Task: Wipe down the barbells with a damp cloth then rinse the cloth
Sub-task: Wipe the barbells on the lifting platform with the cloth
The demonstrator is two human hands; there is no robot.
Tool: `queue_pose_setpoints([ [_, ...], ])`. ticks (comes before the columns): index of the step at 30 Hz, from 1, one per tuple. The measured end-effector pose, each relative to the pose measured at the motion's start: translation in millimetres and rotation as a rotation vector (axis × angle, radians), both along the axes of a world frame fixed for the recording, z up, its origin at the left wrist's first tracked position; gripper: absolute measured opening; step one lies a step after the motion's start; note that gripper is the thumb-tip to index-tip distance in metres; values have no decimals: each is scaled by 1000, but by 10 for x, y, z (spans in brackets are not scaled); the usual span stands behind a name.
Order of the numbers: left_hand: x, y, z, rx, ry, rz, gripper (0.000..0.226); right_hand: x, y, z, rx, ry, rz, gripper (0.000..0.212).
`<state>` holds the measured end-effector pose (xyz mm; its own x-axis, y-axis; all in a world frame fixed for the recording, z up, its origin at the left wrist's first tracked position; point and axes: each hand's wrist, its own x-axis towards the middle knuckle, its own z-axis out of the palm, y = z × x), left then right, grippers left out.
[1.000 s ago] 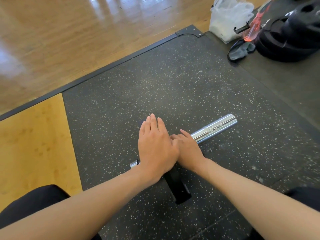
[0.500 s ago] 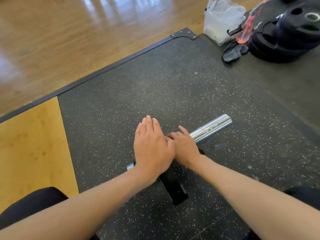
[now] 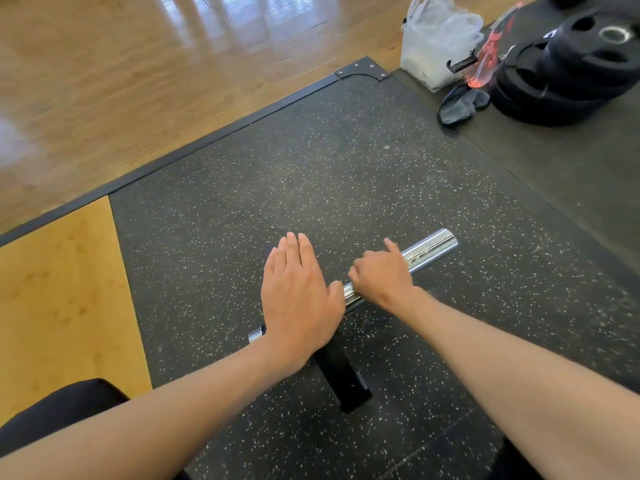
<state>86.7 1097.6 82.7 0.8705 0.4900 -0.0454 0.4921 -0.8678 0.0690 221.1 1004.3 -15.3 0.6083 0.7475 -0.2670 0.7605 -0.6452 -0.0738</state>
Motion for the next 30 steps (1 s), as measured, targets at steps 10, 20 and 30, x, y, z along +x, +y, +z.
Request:
queue_pose_setpoints([
  [10, -7, 0, -7, 28, 47, -13, 85, 13, -663, -379, 286, -103, 378, 43],
  [20, 9, 5, 5, 17, 31, 3, 84, -237, -140, -228, 226, -178, 19, 40],
  [30, 11, -11, 5, 8, 22, -11, 88, 418, -931, -291, 166, -169, 218, 45],
])
